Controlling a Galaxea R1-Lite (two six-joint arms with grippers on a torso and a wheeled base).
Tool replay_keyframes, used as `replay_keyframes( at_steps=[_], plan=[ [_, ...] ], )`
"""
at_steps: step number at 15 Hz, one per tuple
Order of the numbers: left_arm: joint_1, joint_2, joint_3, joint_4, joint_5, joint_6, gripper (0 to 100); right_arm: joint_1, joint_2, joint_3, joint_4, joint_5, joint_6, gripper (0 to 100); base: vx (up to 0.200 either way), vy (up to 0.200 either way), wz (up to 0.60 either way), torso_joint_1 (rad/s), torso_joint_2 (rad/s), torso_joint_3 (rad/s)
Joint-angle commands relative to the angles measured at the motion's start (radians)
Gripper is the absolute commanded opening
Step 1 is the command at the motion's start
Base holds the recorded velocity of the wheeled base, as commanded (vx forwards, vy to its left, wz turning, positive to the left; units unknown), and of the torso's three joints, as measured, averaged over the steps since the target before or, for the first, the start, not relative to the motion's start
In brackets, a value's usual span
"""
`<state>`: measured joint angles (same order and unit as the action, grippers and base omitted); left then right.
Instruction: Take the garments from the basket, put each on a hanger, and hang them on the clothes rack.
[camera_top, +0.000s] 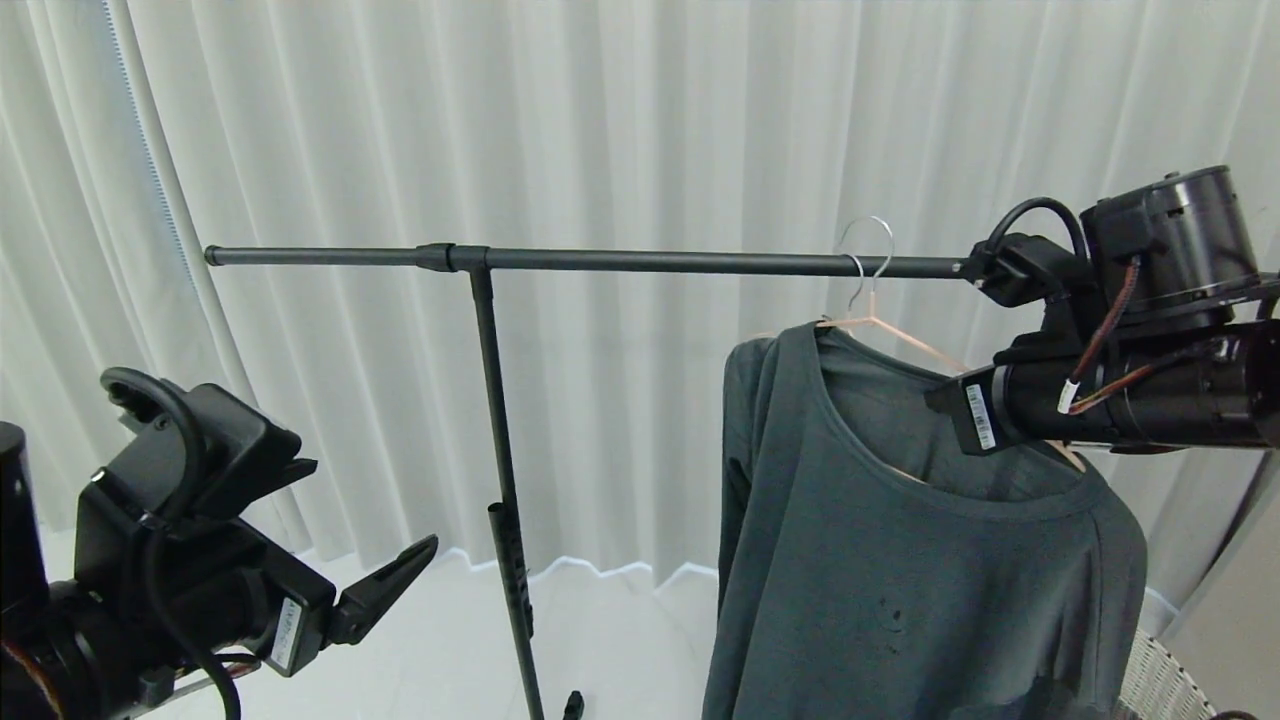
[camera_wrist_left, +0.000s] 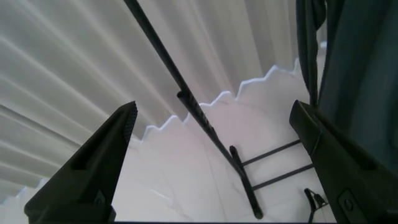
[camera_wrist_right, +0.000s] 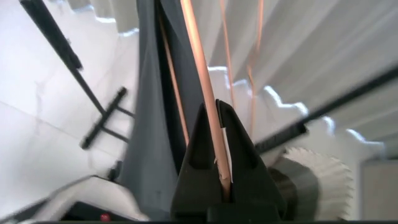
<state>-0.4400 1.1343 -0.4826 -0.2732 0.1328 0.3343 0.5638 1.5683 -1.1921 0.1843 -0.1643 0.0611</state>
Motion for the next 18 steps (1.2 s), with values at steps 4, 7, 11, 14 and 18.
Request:
replay_keyframes(
  at_steps=[4, 7, 11, 14, 18],
  plan=[
    [-0.006, 0.001, 0.001, -0.001, -0.001, 0.0, 100, 0.037, 0.039, -0.037, -0.002, -0.003, 0.019, 0, 0.2, 0.0, 0.0, 0.001, 0.0, 0.005],
    [-0.023, 0.001, 0.001, -0.001, -0.001, 0.002, 100, 0.037, 0.067, -0.069, -0.003, -0.003, 0.022, 0, 0.067, 0.0, 0.0, -0.001, 0.0, 0.002],
    [-0.022, -0.004, -0.001, -0.001, -0.001, 0.005, 100, 0.037, 0.148, -0.136, -0.003, -0.017, 0.034, 0, 0.0, 0.0, 0.0, 0.0, 0.0, 0.0],
    [-0.023, -0.004, -0.002, -0.001, -0.001, 0.006, 100, 0.044, 0.22, -0.188, -0.002, -0.038, 0.056, 0, 0.0, 0.0, 0.0, 0.0, 0.0, 0.0],
    [-0.04, -0.007, -0.002, -0.001, -0.001, 0.006, 100, 0.045, 0.272, -0.224, 0.003, -0.044, 0.056, 0, 0.0, 0.0, 0.0, 0.0, 0.0, 0.0]
  ],
)
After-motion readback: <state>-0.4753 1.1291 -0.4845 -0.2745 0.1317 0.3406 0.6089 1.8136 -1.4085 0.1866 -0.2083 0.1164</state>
